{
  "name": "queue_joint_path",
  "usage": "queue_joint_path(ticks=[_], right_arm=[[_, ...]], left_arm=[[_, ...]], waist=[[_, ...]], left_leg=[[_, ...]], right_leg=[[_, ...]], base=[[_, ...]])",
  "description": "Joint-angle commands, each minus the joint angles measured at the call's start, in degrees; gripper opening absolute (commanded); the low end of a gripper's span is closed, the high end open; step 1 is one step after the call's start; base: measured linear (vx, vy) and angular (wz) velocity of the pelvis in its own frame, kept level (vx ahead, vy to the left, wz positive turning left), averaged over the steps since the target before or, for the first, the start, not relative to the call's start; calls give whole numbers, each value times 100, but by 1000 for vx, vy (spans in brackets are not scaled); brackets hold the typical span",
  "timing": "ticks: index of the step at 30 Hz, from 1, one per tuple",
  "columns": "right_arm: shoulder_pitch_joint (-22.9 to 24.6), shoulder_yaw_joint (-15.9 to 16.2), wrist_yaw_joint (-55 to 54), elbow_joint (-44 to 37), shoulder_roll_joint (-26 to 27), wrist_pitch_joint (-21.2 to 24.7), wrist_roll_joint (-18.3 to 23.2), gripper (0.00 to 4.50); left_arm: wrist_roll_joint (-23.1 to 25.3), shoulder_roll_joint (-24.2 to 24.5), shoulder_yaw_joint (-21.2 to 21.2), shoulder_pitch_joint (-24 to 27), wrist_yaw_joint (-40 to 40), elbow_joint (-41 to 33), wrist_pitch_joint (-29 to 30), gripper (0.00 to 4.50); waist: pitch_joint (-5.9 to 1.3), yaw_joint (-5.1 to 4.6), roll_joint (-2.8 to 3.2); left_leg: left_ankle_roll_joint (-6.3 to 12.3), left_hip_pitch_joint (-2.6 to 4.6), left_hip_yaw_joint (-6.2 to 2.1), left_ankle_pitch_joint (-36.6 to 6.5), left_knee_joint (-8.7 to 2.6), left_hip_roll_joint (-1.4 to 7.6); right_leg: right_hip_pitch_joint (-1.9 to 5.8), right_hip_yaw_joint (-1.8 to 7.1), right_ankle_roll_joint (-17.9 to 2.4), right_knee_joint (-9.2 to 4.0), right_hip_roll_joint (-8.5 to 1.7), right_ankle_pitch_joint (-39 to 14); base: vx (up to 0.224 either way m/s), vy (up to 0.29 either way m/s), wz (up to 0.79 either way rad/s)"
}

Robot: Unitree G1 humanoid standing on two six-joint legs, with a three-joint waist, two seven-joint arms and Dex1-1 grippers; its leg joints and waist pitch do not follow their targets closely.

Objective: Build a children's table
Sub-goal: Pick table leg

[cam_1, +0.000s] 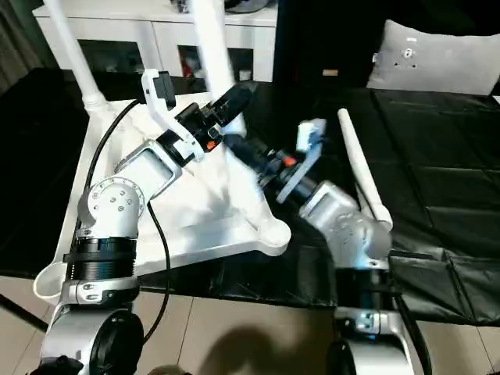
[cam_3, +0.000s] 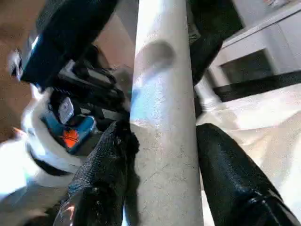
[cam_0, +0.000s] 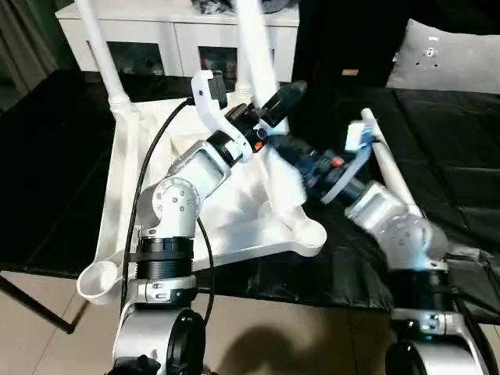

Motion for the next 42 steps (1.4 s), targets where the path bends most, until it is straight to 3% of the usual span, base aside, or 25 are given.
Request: queue_joint_path(ticks=[1, 2, 5, 8, 9, 10, 13, 17, 18, 20, 24, 31, 32, 33, 35, 42], right_arm=[[-42, 107, -308, -14, 21, -437, -436, 180], [-45, 151, -343, 1, 20, -537, -516, 180], [-43, 658, -721, 128, 9, -1660, -1463, 180], [-47, 820, -946, 174, 68, -2198, -1827, 180], [-52, 843, -999, 192, 70, -2318, -1904, 180], [-74, 927, -1277, 286, 102, -2822, -2235, 180], [-52, 1129, -1647, 431, 107, -3530, -2765, 180], [-13, 1253, -1968, 577, 138, -4106, -3123, 180], [-25, 1305, -2069, 673, 128, -4294, -3270, 180], [-49, 1380, -2180, 814, 110, -4553, -3455, 180], [-83, 1439, -2274, 1013, 118, -4763, -3576, 180], [-151, 1419, -2549, 1321, 83, -5049, -3742, 180], [-145, 1411, -2565, 1339, 69, -5070, -3756, 180], [-123, 1412, -2572, 1340, 59, -5086, -3767, 180], [-83, 1417, -2587, 1339, 48, -5111, -3784, 180], [-158, 1495, -2745, 1553, 41, -5260, -3933, 180]], left_arm=[[359, 0, -220, -91, 149, -50, -380, 450], [429, -3, -238, -104, 212, -19, -465, 450], [979, -61, -389, -268, 796, 246, -1069, 450], [1129, -118, -473, -305, 970, 289, -1169, 421], [1137, -135, -469, -309, 999, 295, -1185, 414], [1177, -224, -410, -341, 1195, 336, -1271, 414], [1144, -335, -306, -400, 1347, 435, -1382, 369], [1035, -402, -242, -398, 1411, 490, -1361, 355], [964, -428, -199, -397, 1440, 509, -1365, 341], [894, -432, -188, -391, 1458, 500, -1374, 323], [839, -421, -198, -387, 1471, 483, -1378, 295], [702, -409, -195, -421, 1511, 566, -1402, 231], [694, -418, -202, -434, 1518, 589, -1409, 220], [681, -430, -212, -438, 1511, 599, -1402, 213], [661, -451, -226, -438, 1502, 609, -1385, 200], [541, -409, -221, -455, 1549, 673, -1384, 188]], waist=[[-403, -1, -68], [-410, 2, -70], [-412, -3, -64], [-414, -16, -68], [-421, -21, -51], [-427, -23, -43], [-437, -39, -57], [-429, -58, -58], [-432, -60, -87], [-426, -61, -70], [-422, -71, -91], [-427, -106, -6], [-428, -124, -27], [-435, -128, 21], [-438, -151, -6], [-429, -172, -7]], left_leg=[[261, -26, -41, -19, -346, 151], [249, -26, -42, -23, -345, 147], [128, -30, -52, -77, -345, 146], [184, -43, -55, -67, -350, 143], [220, -31, -54, -11, -339, 147], [226, -35, -54, 25, -332, 154], [282, -38, -50, 123, -316, 137], [450, -31, -34, 101, -305, 132], [492, -30, -35, 88, -305, 132], [553, -26, -33, 74, -302, 136], [634, -23, -28, 57, -299, 138], [678, -16, -39, 10, -287, 139], [672, -22, -40, 12, -286, 139], [670, -16, -48, 20, -282, 139], [676, -14, -45, -11, -281, 140], [652, -12, -39, -116, -288, 134]], right_leg=[[431, 298, -706, -431, -336, -618], [444, 300, -702, -420, -343, -614], [434, 288, -571, -433, -338, -622], [452, 299, -627, -401, -338, -453], [439, 301, -684, -382, -332, -322], [430, 303, -721, -374, -339, -242], [435, 297, -851, -344, -332, 28], [434, 306, -1028, -334, -324, 120], [447, 307, -1047, -330, -326, 116], [437, 307, -1067, -335, -324, 62], [433, 308, -1091, -337, -319, -11], [431, 303, -1166, -329, -309, 39], [438, 304, -1173, -326, -306, 93], [437, 301, -1201, -312, -306, 159], [446, 301, -1233, -316, -301, 240], [452, 296, -1240, -336, -302, 100]], base=[[0, 0, 0], [0, 0, 0], [0, 0, 0], [0, 0, 0], [0, 0, 0], [0, 0, 0], [0, 0, 0], [0, 0, 0], [0, 0, 0], [0, 0, 0], [0, 0, 0], [0, 0, 0], [0, 0, 0], [0, 0, 0], [0, 0, 0], [0, 0, 0]])
